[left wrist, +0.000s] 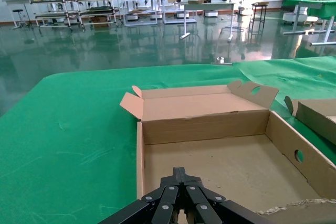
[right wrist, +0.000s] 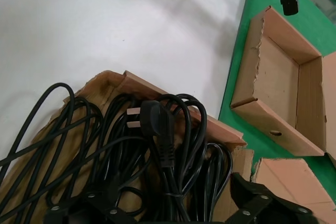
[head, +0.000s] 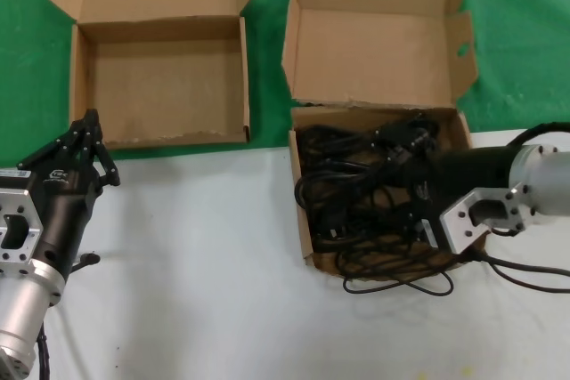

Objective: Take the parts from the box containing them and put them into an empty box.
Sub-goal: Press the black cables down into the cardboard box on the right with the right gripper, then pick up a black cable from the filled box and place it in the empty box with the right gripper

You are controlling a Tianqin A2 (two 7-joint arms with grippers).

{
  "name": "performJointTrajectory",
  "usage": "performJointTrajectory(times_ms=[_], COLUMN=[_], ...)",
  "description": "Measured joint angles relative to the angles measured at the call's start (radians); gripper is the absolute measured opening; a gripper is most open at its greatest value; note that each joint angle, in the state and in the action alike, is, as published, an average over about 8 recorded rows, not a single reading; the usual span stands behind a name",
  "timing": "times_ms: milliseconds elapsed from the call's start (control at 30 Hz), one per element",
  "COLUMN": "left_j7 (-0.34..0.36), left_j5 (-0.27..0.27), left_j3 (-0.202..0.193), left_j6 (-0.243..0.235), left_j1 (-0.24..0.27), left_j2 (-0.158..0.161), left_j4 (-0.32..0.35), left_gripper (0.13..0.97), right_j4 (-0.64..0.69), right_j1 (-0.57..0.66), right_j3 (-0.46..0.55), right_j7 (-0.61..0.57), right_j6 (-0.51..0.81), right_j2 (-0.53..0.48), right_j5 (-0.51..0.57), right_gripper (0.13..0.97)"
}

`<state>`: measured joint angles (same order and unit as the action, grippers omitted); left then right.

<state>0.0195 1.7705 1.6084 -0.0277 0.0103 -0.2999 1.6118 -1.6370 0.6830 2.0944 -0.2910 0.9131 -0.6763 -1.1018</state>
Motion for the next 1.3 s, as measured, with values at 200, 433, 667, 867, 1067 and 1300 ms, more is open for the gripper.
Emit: performJointTrajectory(times_ms=[200, 433, 667, 867, 1067, 1300], left_j7=[0.000, 0.000, 0.000, 0.000, 0.000, 0.000], left_j5=[0.000, 0.000, 0.000, 0.000, 0.000, 0.000], left_j3=[0.000, 0.000, 0.000, 0.000, 0.000, 0.000], left_j6=[0.000, 0.000, 0.000, 0.000, 0.000, 0.000], left_j1=[0.000, 0.000, 0.000, 0.000, 0.000, 0.000], left_j2=[0.000, 0.000, 0.000, 0.000, 0.000, 0.000], left_j4=[0.000, 0.000, 0.000, 0.000, 0.000, 0.000], left_gripper=[0.145, 0.145, 0.145, 0.145, 0.145, 0.145], right_j4=[0.015, 0.020, 0.021, 0.018, 0.010, -0.040], right_j1=[0.003, 0.004, 0.007, 0.005, 0.001, 0.001], right_j3=[0.007, 0.013, 0.014, 0.014, 0.010, -0.020], right_j7=[-0.009, -0.011, -0.010, -0.008, 0.000, 0.039], right_j6=[-0.007, -0.011, -0.013, -0.013, -0.013, -0.003], right_j2=[0.014, 0.024, 0.026, 0.026, 0.024, 0.001], right_j5=[0.005, 0.016, 0.029, 0.037, 0.043, 0.042], right_gripper=[0.709, 0.560, 0.412, 0.287, 0.235, 0.203])
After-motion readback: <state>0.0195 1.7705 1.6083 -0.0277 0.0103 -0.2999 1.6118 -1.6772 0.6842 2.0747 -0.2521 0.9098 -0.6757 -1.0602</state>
